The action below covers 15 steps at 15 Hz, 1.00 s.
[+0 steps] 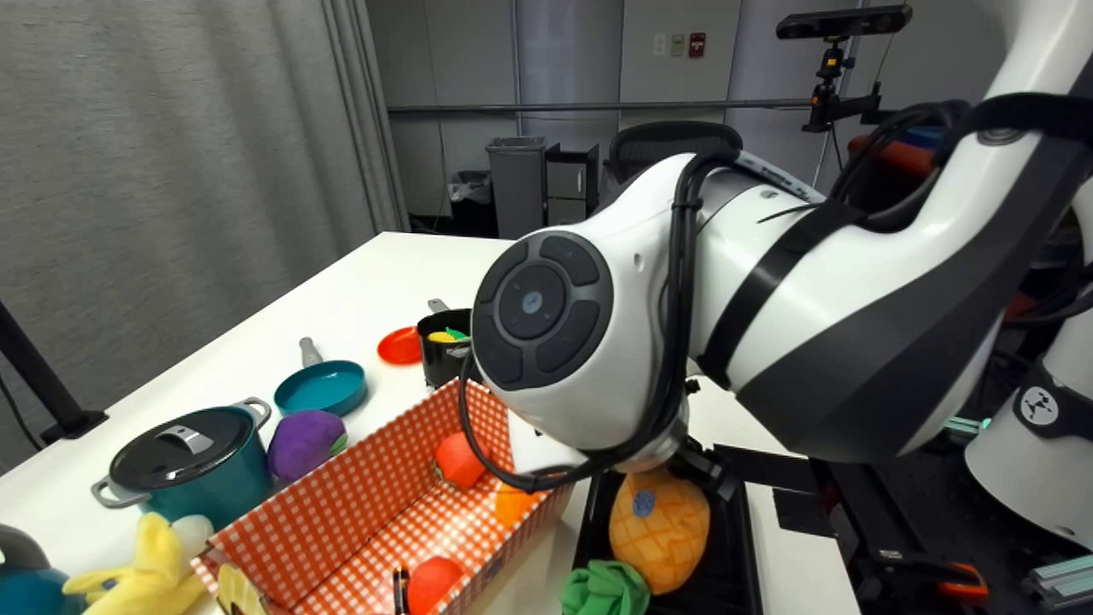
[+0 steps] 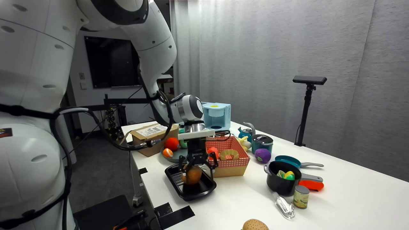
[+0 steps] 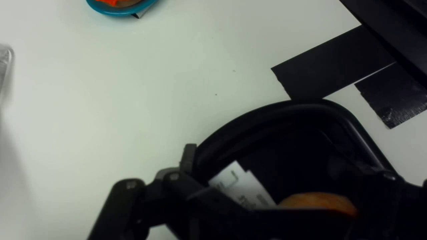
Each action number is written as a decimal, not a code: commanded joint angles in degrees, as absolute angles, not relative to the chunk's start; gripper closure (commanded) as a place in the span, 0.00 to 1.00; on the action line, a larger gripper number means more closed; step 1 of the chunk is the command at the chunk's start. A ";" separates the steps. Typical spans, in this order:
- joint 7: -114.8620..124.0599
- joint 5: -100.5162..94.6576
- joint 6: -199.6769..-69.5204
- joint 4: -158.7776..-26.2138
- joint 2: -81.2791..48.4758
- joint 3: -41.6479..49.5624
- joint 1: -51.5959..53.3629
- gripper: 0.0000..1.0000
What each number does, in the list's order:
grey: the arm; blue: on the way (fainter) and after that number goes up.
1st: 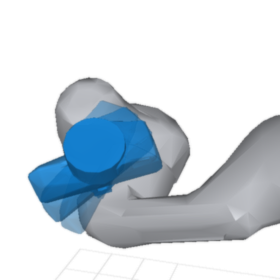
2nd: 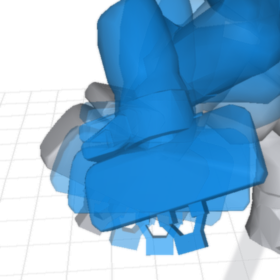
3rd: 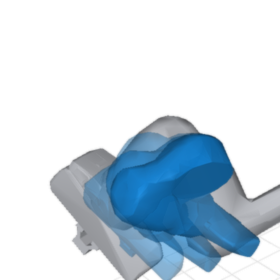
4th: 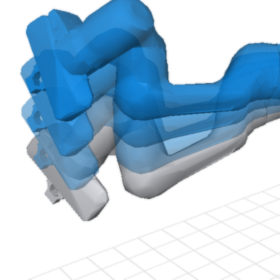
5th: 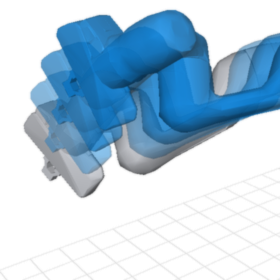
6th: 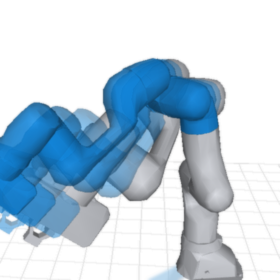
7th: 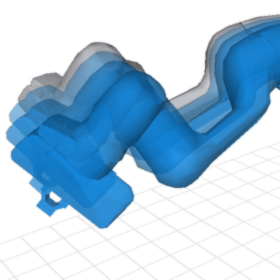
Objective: Take the fruit pineapple toy from the black tray and put it in the orange box
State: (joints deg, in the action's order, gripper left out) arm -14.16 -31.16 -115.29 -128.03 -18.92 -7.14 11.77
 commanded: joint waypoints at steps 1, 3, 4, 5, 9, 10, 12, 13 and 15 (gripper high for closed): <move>-12.27 -33.39 -112.63 -124.90 -19.51 -8.36 13.57 0.00; -12.02 -33.58 -111.86 -123.63 -19.79 -8.92 14.50 0.00; -11.89 -33.47 -111.22 -122.88 -20.02 -9.21 14.91 0.00; -11.63 -33.46 -110.83 -122.43 -20.11 -9.44 15.29 0.00; -10.32 -33.68 -109.10 -120.44 -20.64 -9.96 16.49 0.00; -10.17 -33.60 -108.72 -119.90 -20.93 -10.09 16.71 0.00; -10.11 -33.36 -108.13 -118.55 -21.73 -10.52 17.34 0.00; -10.14 -33.15 -107.85 -117.87 -22.18 -10.78 17.63 0.00; -10.30 -32.08 -107.09 -115.95 -23.36 -11.44 18.30 0.00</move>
State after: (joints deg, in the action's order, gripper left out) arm -11.95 -31.51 -110.19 -119.92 -20.82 -10.41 17.04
